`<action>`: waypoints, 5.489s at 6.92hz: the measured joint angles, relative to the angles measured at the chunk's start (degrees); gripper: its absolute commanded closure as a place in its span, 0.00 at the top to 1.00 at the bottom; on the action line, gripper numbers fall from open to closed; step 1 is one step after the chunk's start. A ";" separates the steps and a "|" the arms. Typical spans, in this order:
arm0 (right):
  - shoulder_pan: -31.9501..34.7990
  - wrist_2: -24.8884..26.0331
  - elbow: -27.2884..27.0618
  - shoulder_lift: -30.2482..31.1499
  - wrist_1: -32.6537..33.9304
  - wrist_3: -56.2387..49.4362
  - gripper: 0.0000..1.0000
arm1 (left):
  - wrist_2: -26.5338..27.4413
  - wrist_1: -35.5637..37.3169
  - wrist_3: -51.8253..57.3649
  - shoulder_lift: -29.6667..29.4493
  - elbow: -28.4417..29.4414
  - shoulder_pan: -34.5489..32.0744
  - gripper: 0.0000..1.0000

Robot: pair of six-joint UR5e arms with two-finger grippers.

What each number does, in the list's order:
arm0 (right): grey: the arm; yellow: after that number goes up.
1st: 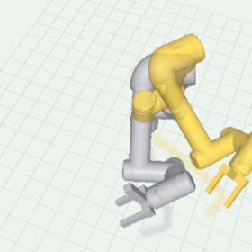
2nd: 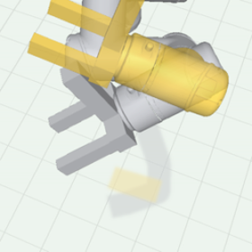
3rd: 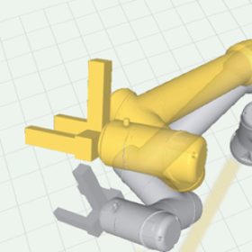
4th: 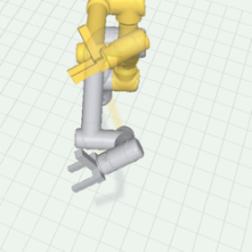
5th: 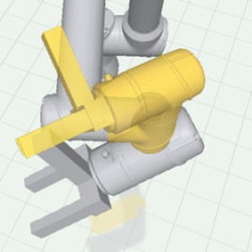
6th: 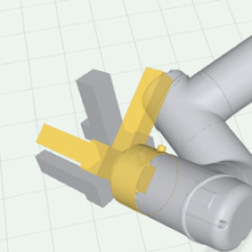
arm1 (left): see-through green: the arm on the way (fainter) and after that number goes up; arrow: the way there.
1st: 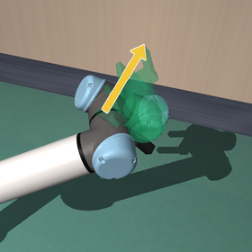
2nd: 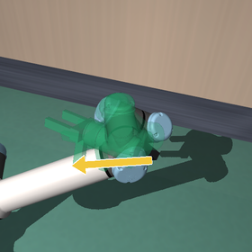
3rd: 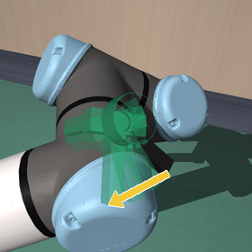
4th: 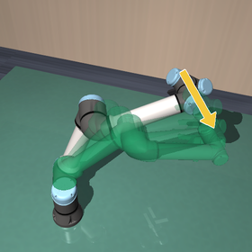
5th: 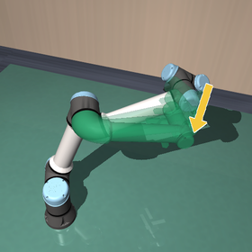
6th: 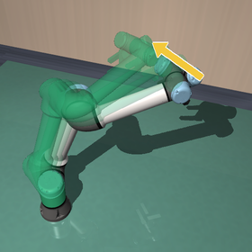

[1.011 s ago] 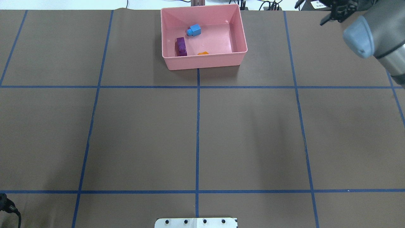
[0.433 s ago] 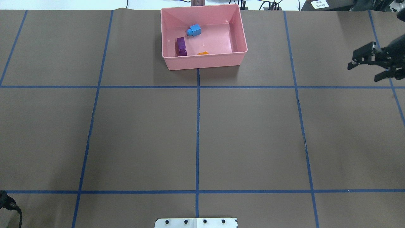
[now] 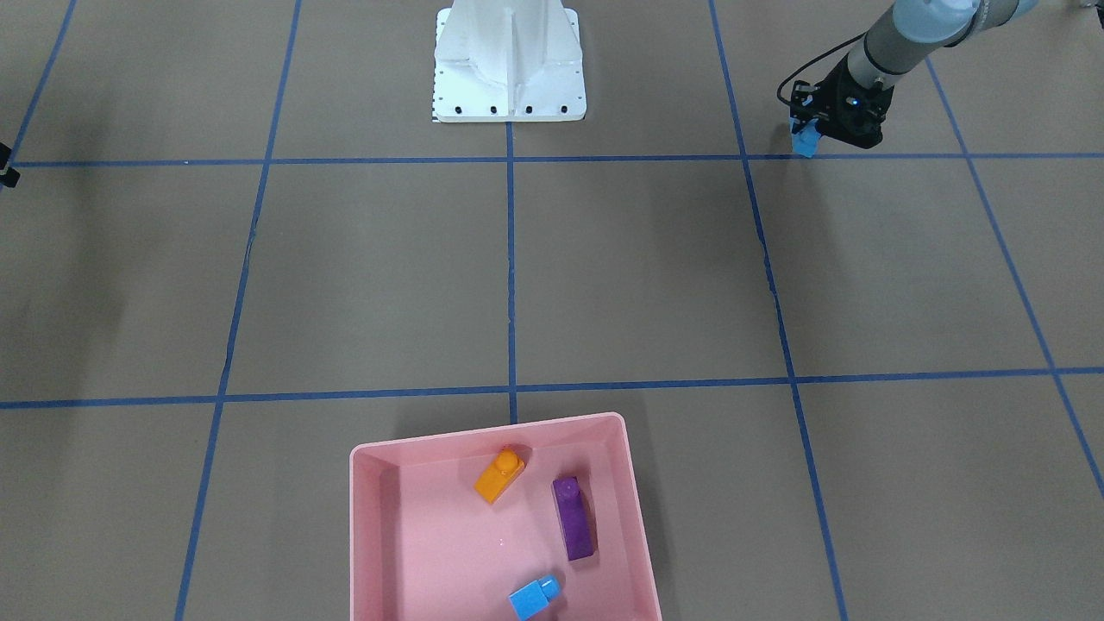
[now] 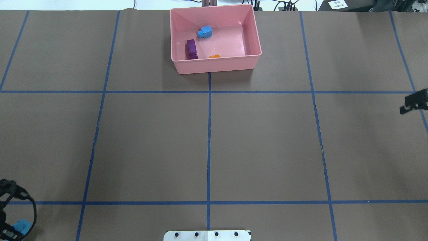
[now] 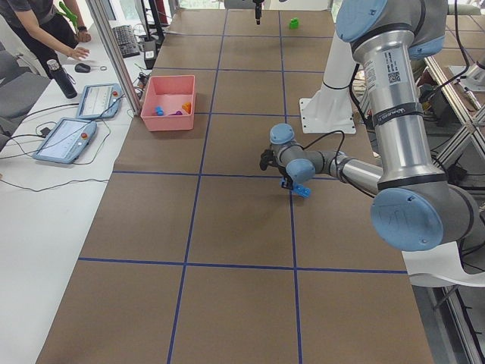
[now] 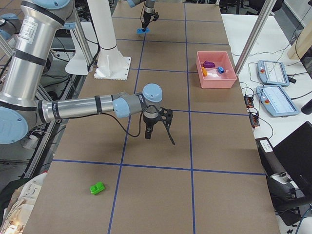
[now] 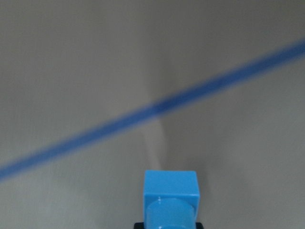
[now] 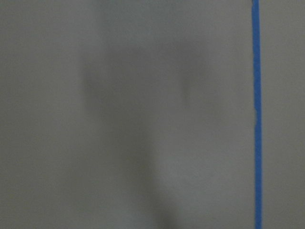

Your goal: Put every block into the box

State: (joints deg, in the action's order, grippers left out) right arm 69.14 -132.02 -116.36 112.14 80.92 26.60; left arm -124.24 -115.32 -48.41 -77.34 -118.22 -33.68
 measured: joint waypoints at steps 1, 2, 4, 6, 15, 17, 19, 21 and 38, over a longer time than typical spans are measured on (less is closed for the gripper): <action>1.29 0.59 0.36 3.64 -0.09 -8.64 1.00 | -1.28 9.64 0.04 -10.95 0.58 -5.64 0.00; 3.16 1.34 1.63 6.39 -0.15 -19.30 1.00 | -1.86 19.56 -0.08 -22.83 2.72 -9.55 0.00; 6.64 2.01 6.93 9.24 -0.36 -39.44 1.00 | -2.21 28.02 -1.12 -41.52 11.36 -14.92 0.00; 7.56 2.14 10.44 11.95 -0.54 -49.66 1.00 | -2.00 27.92 -4.98 -59.28 27.52 -18.45 0.00; 7.59 -2.85 30.13 15.03 -16.99 -55.78 0.76 | 12.14 -6.41 -18.04 -80.05 71.79 -18.50 0.78; 7.59 -3.22 30.36 14.43 -17.10 -55.18 0.19 | 13.32 -8.37 -18.06 -80.30 72.94 -18.03 1.00; 7.59 -4.08 30.39 14.21 -17.13 -54.57 0.00 | 12.49 -8.38 -18.23 -80.88 72.21 -18.95 1.00; 7.60 -5.98 29.79 14.14 -17.25 -54.24 0.00 | 6.56 -3.34 -17.77 -80.79 68.01 -21.86 1.00; -15.77 9.07 56.66 -79.17 -12.35 38.31 1.00 | -4.96 30.31 52.00 -28.85 26.17 -48.76 1.00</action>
State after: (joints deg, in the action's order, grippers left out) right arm 53.37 -122.95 -59.70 32.97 68.57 64.90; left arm -129.21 -85.01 3.60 -106.18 -92.05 -82.44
